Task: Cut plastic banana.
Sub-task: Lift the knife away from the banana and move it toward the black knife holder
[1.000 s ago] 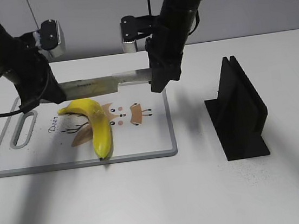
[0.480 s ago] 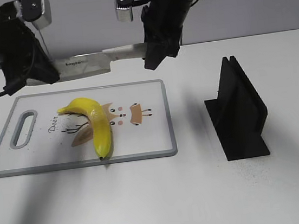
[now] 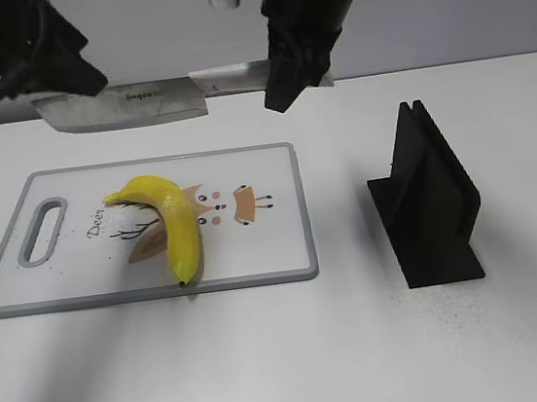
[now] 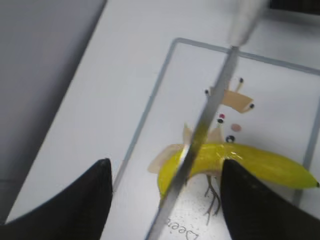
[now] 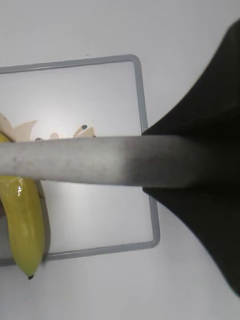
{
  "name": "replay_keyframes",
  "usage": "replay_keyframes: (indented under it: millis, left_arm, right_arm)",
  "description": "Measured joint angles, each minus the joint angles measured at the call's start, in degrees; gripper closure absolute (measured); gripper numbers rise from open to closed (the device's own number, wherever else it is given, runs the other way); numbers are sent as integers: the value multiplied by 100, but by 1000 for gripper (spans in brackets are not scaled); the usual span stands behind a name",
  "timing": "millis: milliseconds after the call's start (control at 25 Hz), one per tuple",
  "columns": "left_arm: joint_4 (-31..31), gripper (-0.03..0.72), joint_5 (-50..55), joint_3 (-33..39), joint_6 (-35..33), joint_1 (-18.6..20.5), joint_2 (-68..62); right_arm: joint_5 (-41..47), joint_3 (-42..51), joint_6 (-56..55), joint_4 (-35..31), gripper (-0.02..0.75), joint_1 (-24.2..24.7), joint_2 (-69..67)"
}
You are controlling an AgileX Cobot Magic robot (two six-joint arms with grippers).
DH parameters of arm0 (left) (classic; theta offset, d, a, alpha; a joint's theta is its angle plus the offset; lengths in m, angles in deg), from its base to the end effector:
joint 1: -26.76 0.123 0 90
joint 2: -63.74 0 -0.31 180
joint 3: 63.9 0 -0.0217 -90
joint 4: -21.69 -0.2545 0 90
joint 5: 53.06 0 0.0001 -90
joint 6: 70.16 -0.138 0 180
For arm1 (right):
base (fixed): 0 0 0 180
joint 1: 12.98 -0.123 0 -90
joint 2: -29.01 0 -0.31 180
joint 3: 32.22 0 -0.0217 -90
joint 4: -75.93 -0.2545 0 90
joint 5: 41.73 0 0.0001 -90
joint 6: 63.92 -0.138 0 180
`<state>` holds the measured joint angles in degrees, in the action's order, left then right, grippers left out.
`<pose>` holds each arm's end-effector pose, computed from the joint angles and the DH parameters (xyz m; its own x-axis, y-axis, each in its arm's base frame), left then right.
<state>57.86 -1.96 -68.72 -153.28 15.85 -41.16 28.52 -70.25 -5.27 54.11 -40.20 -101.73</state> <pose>0.3848 -0.1388 0.2988 -0.0580 0.7822 -0.6204 0.9093 0.2979 0.2907 0.4211 0.2709 0.2448 -0.1224 -0.8810 -0.4569 -0.9871 0.1560 -0.0364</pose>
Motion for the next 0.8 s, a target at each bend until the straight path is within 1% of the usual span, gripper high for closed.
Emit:
replay_keyframes:
  millis: [120,200,320,400,520,600,720,800]
  left_arm:
    - [-12,46,-375,0,450,0,276]
    - [-26,52,-620,0,954,6,482]
    - [-137,67,-845,0,2263,56,799]
    - [-386,85,-811,0,3045,156,995]
    - [-788,95,-618,0,4084,341,1263]
    - [-939,98,-298,0,4748,556,1428]
    - [-1045,99,360,0,5281,914,1609]
    - [-1187,101,812,0,5522,1100,1691]
  right_arm:
    - [0,334,-64,14,576,0,302]
    - [0,544,-112,50,576,0,521]
    - [5,765,-420,126,576,0,881]
    - [10,824,-800,212,576,0,1114]
    - [10,840,-1377,302,576,0,1422]
    - [15,840,-1854,329,576,0,1611]
    - [15,840,-2905,508,576,0,1839]
    - [20,840,-3391,698,576,0,1950]
